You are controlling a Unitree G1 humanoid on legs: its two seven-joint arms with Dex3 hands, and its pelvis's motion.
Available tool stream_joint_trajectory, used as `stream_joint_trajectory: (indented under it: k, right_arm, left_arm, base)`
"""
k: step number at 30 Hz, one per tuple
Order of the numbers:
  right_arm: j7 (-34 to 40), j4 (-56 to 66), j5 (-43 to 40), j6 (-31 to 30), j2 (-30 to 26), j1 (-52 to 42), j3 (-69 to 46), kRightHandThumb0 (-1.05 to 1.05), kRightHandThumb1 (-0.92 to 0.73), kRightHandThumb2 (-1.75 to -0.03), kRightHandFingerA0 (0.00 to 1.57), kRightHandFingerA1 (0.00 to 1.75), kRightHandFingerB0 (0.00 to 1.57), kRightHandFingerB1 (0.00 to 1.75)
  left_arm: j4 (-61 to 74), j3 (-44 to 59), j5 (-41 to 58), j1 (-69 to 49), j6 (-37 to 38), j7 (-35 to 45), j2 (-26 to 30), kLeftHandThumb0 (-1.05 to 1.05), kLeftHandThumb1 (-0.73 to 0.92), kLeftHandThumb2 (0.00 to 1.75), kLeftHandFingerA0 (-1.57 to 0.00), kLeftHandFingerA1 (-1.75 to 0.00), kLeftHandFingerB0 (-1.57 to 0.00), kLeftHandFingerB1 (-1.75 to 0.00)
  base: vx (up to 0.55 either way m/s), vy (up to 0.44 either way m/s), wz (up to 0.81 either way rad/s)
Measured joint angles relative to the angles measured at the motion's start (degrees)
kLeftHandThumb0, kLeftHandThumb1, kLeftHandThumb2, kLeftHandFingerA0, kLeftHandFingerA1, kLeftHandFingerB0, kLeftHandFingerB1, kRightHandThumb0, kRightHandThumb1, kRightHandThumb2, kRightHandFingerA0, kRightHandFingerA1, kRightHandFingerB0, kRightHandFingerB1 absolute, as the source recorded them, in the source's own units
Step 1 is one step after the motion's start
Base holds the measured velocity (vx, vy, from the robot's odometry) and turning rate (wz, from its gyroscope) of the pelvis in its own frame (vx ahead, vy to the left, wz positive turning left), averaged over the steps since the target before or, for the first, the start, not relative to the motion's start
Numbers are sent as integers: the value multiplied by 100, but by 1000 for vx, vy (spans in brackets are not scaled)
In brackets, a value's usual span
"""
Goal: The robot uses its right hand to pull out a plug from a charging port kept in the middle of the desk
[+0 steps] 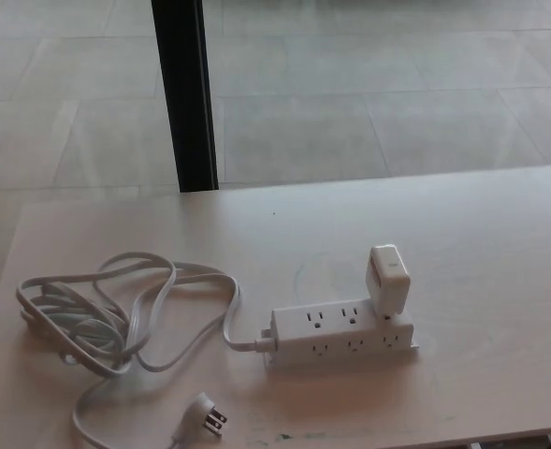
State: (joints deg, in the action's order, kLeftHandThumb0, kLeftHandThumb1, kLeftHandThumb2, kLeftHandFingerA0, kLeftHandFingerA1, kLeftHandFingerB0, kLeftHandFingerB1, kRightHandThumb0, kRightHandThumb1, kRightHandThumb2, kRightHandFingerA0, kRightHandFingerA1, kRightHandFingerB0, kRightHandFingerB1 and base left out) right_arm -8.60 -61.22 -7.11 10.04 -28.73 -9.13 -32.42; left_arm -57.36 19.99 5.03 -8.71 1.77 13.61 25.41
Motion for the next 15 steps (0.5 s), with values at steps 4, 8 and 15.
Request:
stream_joint_trajectory:
  k: [4, 8, 15]
  right_arm:
    - [-168, -162, -169, 275, -95, 47, -207, -99, -64, -60, 91, 88, 24, 89]
    - [-197, 65, -415, 406, -315, 172, -602, -102, -50, -97, 91, 94, 23, 82]
    - [-69, 369, -794, 387, -956, 1021, -1162, -105, -50, -99, 103, 95, 24, 73]
  left_arm:
    - [-57, 121, 115, 24, -34, 197, 21, -71, 92, 68, -31, -57, -17, -43]
    - [-76, 128, 181, 14, -36, 321, 34, -69, 73, 106, -30, -62, -14, -52]
    - [-228, 135, 226, 33, -38, 344, 39, -69, 92, 67, -35, -59, -20, -43]
  base:
    - [0, 0, 0]
    - [0, 0, 0]
    - [0, 0, 0]
